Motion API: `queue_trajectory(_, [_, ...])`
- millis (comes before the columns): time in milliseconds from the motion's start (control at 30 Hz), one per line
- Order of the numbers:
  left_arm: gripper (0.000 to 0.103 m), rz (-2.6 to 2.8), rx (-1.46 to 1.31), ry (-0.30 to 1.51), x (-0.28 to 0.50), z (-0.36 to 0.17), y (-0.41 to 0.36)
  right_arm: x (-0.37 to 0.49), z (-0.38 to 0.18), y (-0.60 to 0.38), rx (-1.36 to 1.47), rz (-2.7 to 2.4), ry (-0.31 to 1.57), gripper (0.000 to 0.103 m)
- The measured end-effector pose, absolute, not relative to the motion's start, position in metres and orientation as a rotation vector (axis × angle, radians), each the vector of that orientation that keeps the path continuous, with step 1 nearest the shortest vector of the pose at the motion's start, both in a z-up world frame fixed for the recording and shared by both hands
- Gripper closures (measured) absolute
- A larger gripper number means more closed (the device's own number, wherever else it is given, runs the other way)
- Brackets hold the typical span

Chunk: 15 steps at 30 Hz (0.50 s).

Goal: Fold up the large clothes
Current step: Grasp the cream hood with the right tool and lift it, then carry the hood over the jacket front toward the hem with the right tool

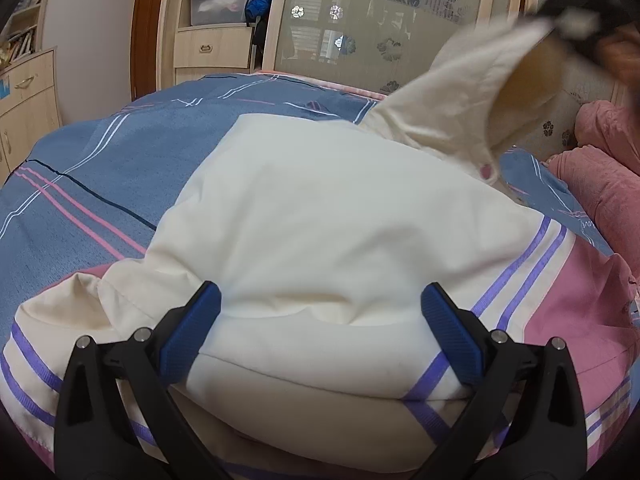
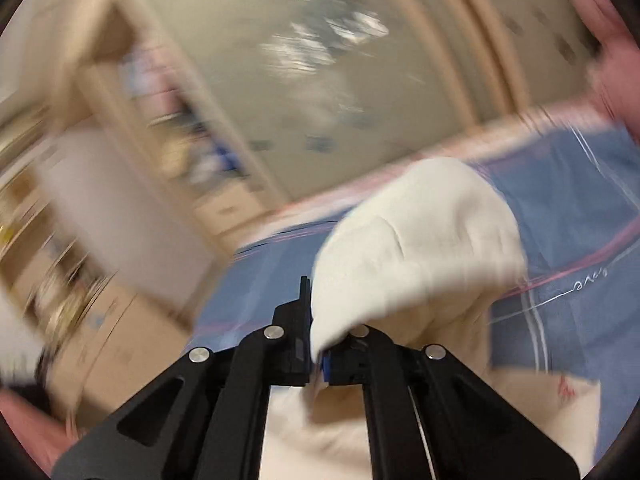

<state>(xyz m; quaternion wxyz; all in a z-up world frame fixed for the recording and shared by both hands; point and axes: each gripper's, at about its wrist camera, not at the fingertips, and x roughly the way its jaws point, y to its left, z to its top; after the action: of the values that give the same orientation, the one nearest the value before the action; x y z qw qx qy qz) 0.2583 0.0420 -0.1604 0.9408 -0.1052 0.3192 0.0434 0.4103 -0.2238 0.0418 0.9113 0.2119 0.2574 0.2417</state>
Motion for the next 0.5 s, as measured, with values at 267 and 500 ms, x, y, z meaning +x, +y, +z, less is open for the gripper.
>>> queue_trajectory(267, [0.002,0.009,-0.331,0.619,0.247,-0.159,0.061,0.164,-0.055,-0.145,0.134,0.726,0.821,0.02])
queue_trajectory(500, [0.002,-0.058,-0.424,0.58,0.237,-0.16,0.071,0.13,-0.069,-0.192,0.092,0.481,0.799,0.01])
